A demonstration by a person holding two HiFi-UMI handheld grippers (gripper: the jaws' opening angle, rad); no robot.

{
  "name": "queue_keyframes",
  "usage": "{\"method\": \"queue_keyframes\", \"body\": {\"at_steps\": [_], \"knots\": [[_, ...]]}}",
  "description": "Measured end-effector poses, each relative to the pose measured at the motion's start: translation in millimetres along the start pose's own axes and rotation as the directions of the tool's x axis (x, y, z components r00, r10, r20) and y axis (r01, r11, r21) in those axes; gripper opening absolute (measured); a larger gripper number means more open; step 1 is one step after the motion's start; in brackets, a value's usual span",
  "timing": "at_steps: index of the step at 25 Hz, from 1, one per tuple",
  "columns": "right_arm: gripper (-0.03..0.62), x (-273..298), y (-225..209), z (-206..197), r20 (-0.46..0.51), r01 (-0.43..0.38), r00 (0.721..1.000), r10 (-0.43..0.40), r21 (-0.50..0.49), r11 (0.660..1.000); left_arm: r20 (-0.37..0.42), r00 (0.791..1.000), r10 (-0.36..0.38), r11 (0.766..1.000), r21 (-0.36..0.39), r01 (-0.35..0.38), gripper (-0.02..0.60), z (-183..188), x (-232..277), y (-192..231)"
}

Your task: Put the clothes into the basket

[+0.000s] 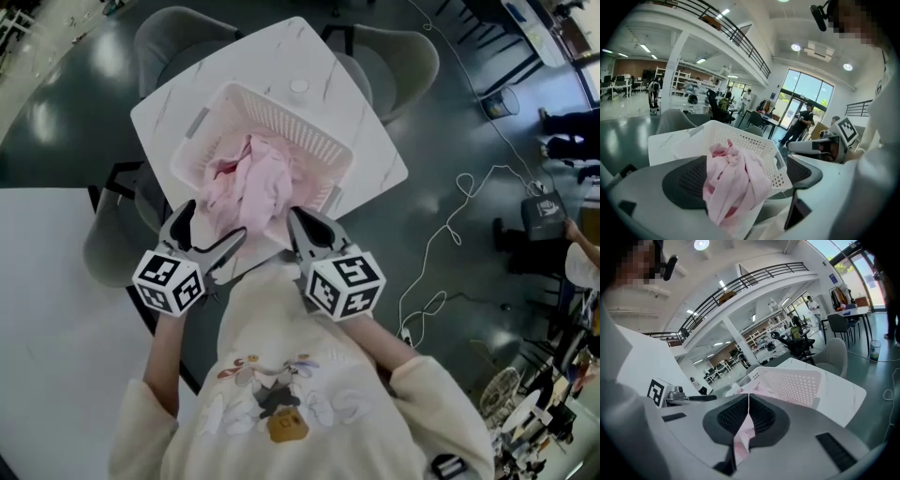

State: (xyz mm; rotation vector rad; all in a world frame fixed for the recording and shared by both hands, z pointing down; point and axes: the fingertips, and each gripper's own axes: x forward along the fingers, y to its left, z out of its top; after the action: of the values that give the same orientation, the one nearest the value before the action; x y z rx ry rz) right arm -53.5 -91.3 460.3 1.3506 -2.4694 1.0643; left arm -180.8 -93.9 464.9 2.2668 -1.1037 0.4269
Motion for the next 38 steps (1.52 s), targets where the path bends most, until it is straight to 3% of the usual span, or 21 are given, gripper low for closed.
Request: {"method": "queue_keyframes", "body": {"at_steps": [3, 7, 14, 22, 23, 24, 27, 29, 32, 38], "knots": [[0.008, -3.0, 3.3, -1.3, -0.006, -0.005, 1.0, 0.005, -0.004, 1.0, -0.024, 1.0, -0.006, 1.0, 0.026, 0.007, 0.591, -22.4, -0.2, -2.1], [0.009, 0.7, 2.4, -3.4, -0.014, -0.009, 1.0, 0.009, -0.013, 1.0, -0.099, 0.995, 0.021, 0.996, 0.086, -0.013, 0.591, -58.2, 8.6, 3.9], [0.008, 6.6, 4.7, -1.0, -0.024, -0.018, 1.0, 0.018, -0.024, 1.0, -0.146, 0.984, 0.102, 0.993, 0.074, -0.092, 0.591, -97.1, 30.4, 29.3], [0.008, 4.2, 2.7, 4.1, -0.015, -0.008, 1.0, 0.008, -0.024, 1.0, -0.178, 0.982, 0.068, 0.993, 0.104, -0.05, 0.584, -113.5, 55.3, 29.5], [0.008, 3.5, 2.4, 5.0, -0.012, -0.008, 1.0, 0.008, -0.024, 1.0, -0.181, 0.981, 0.068, 0.993, 0.109, -0.049, 0.565, -112.5, 55.5, 29.7], [0.009, 2.4, 2.3, 5.4, -0.011, -0.007, 1.0, 0.007, -0.024, 1.0, -0.178, 0.981, 0.071, 0.992, 0.113, -0.051, 0.501, -110.8, 54.5, 30.0], [0.008, 1.3, 2.6, 5.7, -0.009, -0.005, 1.0, 0.005, -0.023, 1.0, -0.148, 0.986, 0.08, 0.992, 0.112, -0.063, 0.21, -103.3, 47.9, 32.1], [0.009, 2.5, 1.9, 6.5, -0.004, -0.005, 1.0, 0.005, -0.023, 1.0, -0.149, 0.986, 0.079, 0.992, 0.114, -0.062, 0.104, -100.2, 45.0, 31.8], [0.008, 1.2, -0.1, 6.9, -0.001, -0.003, 1.0, 0.003, -0.02, 1.0, -0.166, 0.983, 0.083, 0.989, 0.134, -0.061, 0.083, -95.9, 38.8, 27.4], [0.008, -3.4, -4.4, 6.8, 0.004, -0.002, 1.0, 0.002, -0.013, 1.0, -0.145, 0.986, 0.084, 0.992, 0.105, -0.069, 0.08, -59.2, 15.3, 9.7]]}}
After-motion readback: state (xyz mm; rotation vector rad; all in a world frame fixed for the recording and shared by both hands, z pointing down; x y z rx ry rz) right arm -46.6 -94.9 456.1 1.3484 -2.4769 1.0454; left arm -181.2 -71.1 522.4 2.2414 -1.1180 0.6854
